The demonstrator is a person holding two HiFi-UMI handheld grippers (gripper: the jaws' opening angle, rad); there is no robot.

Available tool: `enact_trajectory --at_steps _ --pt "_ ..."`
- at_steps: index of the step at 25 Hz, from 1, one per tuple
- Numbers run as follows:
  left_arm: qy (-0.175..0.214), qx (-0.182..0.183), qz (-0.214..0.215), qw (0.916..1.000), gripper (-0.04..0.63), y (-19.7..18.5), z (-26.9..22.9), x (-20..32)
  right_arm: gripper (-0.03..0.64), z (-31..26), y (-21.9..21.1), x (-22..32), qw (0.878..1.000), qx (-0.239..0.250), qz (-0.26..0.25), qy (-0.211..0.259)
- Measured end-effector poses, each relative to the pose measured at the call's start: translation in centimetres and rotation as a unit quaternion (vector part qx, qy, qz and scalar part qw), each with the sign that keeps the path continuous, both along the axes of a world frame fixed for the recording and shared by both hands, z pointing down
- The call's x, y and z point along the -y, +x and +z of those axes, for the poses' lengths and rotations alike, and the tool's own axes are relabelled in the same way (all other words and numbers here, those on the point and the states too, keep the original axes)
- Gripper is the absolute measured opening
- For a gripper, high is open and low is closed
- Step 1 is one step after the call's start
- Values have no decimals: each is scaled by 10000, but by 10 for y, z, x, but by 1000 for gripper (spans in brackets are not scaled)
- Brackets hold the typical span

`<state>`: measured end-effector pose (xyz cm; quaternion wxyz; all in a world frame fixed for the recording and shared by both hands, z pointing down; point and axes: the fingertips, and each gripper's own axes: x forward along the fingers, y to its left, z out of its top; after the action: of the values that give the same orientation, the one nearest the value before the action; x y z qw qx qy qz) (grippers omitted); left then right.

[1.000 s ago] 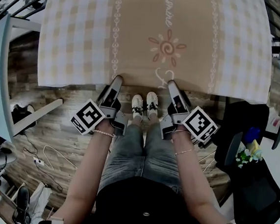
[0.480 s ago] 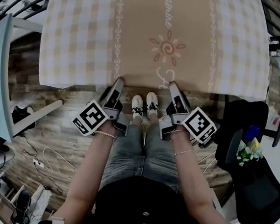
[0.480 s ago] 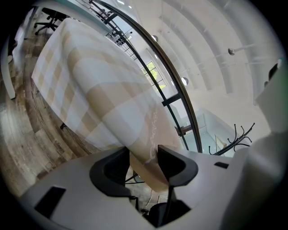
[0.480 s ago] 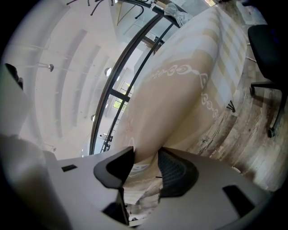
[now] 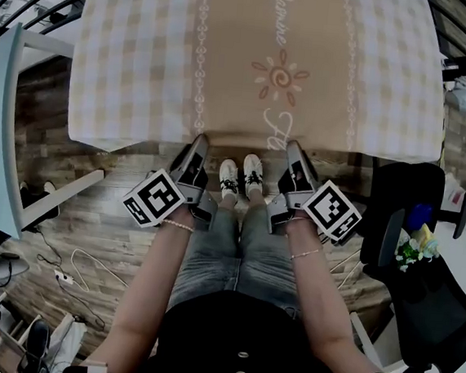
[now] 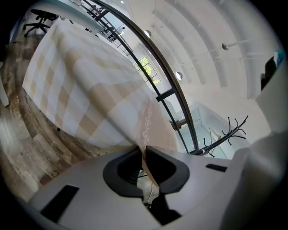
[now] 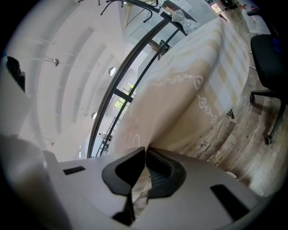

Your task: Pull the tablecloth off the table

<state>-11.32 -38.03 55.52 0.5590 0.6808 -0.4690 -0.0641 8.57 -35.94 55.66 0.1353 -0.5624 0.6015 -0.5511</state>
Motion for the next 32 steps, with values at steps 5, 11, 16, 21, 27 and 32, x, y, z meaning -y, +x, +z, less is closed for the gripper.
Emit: enact_trajectory --at_steps 5,11,16,21,27,32 --pt "32 -77 179 9998 21 -2 -7 -3 29 -6 -3 -3 9999 36 86 128" --pt "186 -21 420 9989 17 -4 -16 -3 28 -20 -4 -5 9994 -87 129 306" --pt "292 -166 555 9979 17 -1 -23 -13 26 -24 -4 -15 9992 -176 96 340" --pt "607 -92 516 9968 17 2 -31 -39 26 -32 0 -40 9983 -202 -69 541" --pt "834 -26 340 9959 17 2 -37 -47 26 -32 -1 -45 9967 -215 -409 670" --pt "1003 49 156 9948 17 -3 -49 -37 26 -42 -5 -36 9950 -90 -591 801"
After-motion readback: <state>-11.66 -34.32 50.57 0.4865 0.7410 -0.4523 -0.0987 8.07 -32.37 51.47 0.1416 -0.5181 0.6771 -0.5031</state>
